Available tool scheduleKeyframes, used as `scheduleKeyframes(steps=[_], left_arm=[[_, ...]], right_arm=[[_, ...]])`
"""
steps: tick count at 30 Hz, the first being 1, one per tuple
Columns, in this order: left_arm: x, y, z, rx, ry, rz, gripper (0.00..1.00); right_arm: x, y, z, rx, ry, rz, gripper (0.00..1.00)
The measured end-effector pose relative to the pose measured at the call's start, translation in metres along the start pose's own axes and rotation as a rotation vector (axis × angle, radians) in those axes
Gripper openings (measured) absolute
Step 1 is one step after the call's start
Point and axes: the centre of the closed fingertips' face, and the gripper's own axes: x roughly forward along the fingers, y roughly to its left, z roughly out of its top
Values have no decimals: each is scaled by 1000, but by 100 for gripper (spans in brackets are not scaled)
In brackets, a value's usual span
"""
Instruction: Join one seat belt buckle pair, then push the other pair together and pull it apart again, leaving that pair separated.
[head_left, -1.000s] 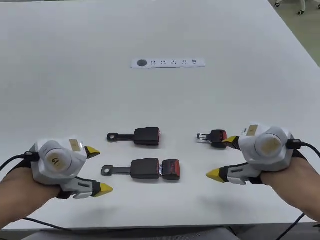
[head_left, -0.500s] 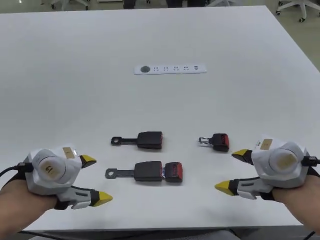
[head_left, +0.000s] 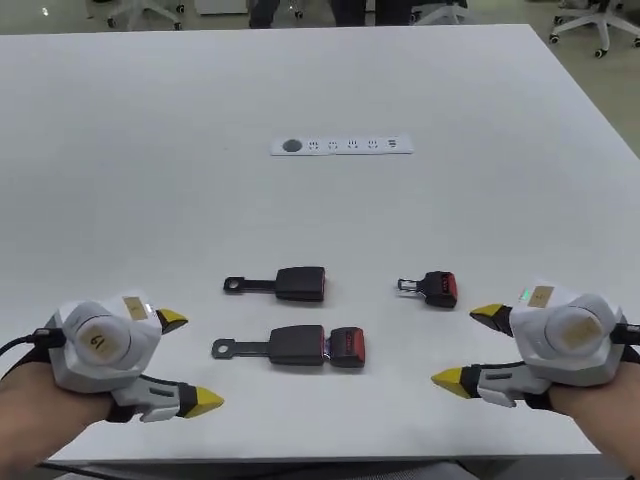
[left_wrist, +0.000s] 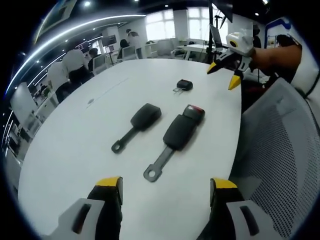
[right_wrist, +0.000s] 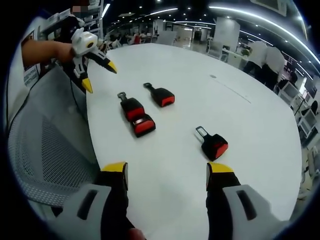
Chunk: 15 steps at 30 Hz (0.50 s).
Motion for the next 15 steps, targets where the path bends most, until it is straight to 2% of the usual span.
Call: scheduleKeyframes(steps=[8, 14, 15], left_arm=[[-9, 12, -8, -54, -20, 24, 86], [-10, 12, -4, -88, -43, 49, 98], [-10, 11, -4, -90, -45, 46, 100]], right_arm=[[-5, 2, 1, 38, -27, -22, 80], [-4, 2, -4, 71, -28, -47, 100], [-5, 2, -5, 72, -26, -53, 99]])
